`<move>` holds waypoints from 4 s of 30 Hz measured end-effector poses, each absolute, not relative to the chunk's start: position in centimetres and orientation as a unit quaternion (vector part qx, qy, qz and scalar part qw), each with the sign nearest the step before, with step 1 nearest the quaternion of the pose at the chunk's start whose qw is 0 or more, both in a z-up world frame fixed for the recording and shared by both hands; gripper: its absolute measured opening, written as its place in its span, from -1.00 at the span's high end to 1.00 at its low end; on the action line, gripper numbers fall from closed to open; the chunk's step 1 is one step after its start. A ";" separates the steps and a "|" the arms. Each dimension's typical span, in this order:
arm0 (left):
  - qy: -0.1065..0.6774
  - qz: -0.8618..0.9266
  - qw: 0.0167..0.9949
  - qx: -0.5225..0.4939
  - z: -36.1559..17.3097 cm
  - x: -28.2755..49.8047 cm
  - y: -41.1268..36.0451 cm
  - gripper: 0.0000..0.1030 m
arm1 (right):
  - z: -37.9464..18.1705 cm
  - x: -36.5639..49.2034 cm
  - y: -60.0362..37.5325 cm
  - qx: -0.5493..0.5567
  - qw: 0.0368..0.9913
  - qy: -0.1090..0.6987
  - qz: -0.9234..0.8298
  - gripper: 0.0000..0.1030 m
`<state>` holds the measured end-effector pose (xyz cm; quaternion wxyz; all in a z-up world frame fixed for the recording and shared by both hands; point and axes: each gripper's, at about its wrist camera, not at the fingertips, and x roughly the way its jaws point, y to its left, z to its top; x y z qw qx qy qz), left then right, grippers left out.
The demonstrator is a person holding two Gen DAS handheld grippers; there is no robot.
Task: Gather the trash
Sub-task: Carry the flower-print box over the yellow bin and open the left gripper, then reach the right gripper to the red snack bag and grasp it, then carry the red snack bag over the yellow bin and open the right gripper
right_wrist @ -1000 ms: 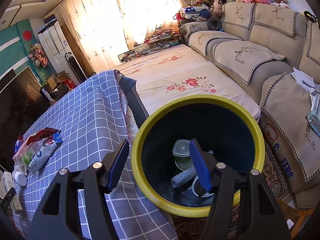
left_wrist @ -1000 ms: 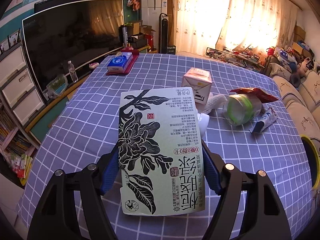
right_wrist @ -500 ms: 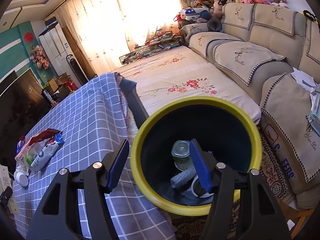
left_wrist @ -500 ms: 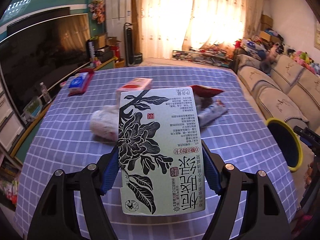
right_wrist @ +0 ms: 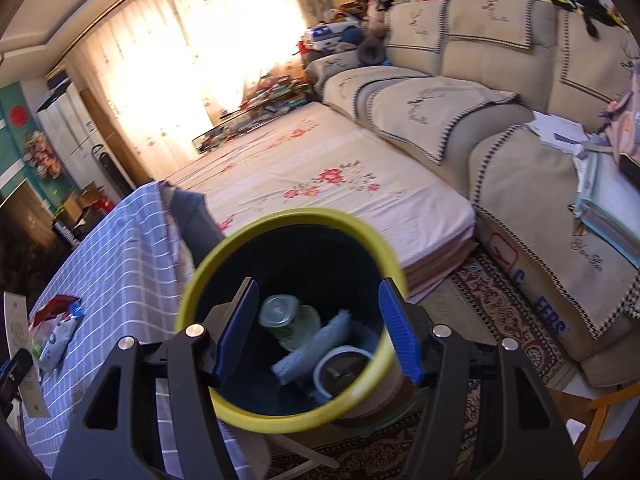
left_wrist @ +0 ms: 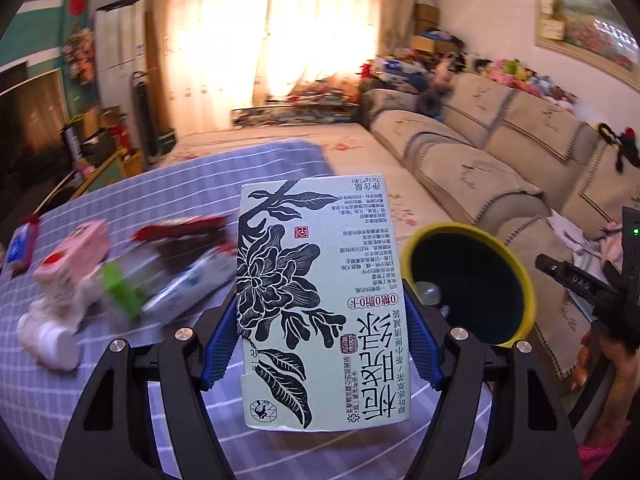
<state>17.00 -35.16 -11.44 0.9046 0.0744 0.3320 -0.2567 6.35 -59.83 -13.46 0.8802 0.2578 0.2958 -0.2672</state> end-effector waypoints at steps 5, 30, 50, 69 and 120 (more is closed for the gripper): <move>0.331 -0.317 0.883 0.101 -11.4 16.8 -42.0 -0.40 | -13.6 4.9 -61.5 0.264 0.874 0.291 -0.286 -0.16; 0.371 -0.389 0.832 0.138 -15.3 20.1 -52.3 -0.66 | -11.7 3.0 -61.9 0.246 0.868 0.285 -0.324 -0.23; 0.251 -0.216 0.943 0.030 -5.9 22.1 -21.5 -0.88 | -10.8 14.3 -49.6 0.171 0.907 0.339 -0.182 -0.24; 0.266 -0.075 0.961 -0.027 -11.0 25.6 -5.5 -0.88 | -8.8 26.5 -30.7 0.066 0.921 0.383 -0.017 -0.24; 0.277 -0.101 0.955 -0.025 -12.2 25.8 -7.4 -0.88 | -8.0 22.1 -38.7 0.086 0.923 0.373 -0.041 0.96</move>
